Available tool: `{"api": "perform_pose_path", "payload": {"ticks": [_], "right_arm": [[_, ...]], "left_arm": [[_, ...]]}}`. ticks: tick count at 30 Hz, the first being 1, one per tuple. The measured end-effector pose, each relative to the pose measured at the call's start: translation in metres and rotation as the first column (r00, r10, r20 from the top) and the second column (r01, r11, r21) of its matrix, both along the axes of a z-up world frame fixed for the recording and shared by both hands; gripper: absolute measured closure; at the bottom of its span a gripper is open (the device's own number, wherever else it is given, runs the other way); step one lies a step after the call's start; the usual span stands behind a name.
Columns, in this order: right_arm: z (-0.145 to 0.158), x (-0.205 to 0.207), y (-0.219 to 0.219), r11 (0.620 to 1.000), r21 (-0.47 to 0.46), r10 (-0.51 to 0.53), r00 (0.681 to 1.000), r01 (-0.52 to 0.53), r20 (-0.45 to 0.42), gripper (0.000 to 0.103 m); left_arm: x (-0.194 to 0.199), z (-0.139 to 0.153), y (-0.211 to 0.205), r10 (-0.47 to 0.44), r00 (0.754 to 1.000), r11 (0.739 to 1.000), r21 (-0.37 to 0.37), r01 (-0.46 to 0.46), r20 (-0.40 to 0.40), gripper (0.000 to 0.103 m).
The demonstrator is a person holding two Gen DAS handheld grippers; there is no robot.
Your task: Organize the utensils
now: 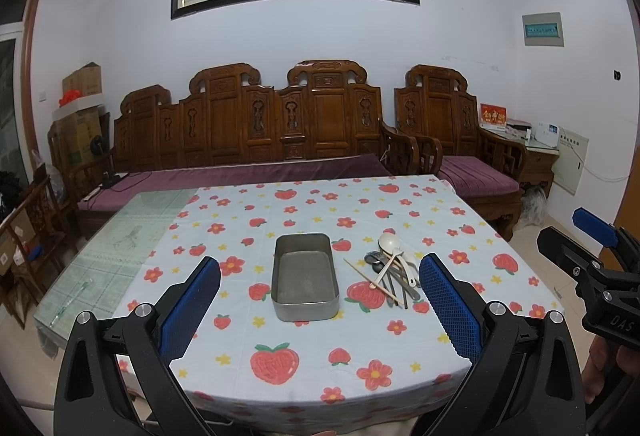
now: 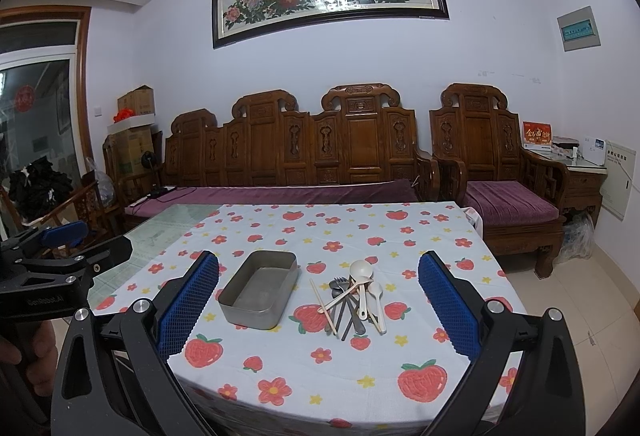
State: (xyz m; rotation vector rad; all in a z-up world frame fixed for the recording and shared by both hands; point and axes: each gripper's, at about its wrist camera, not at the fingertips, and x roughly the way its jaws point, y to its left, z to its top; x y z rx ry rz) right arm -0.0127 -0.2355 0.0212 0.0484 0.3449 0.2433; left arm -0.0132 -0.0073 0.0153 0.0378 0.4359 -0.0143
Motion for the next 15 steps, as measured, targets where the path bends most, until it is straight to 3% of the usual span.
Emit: {"api": "perform_pose_path", "payload": {"ticks": [9, 15], "right_arm": [[-0.003, 0.002, -0.001, 1.0, -0.003, 0.0, 1.0, 0.0, -0.008, 0.003], [-0.009, 0.018, 0.001, 1.0, -0.009, -0.004, 0.999, 0.004, -0.036, 0.003]], "left_arm": [[0.001, -0.002, 0.0, 0.0, 1.0, 1.0, 0.003, 0.0, -0.005, 0.006], [0.015, -0.022, -0.005, -0.023, 0.999, 1.0, 0.008, 0.023, -0.047, 0.006]]}}
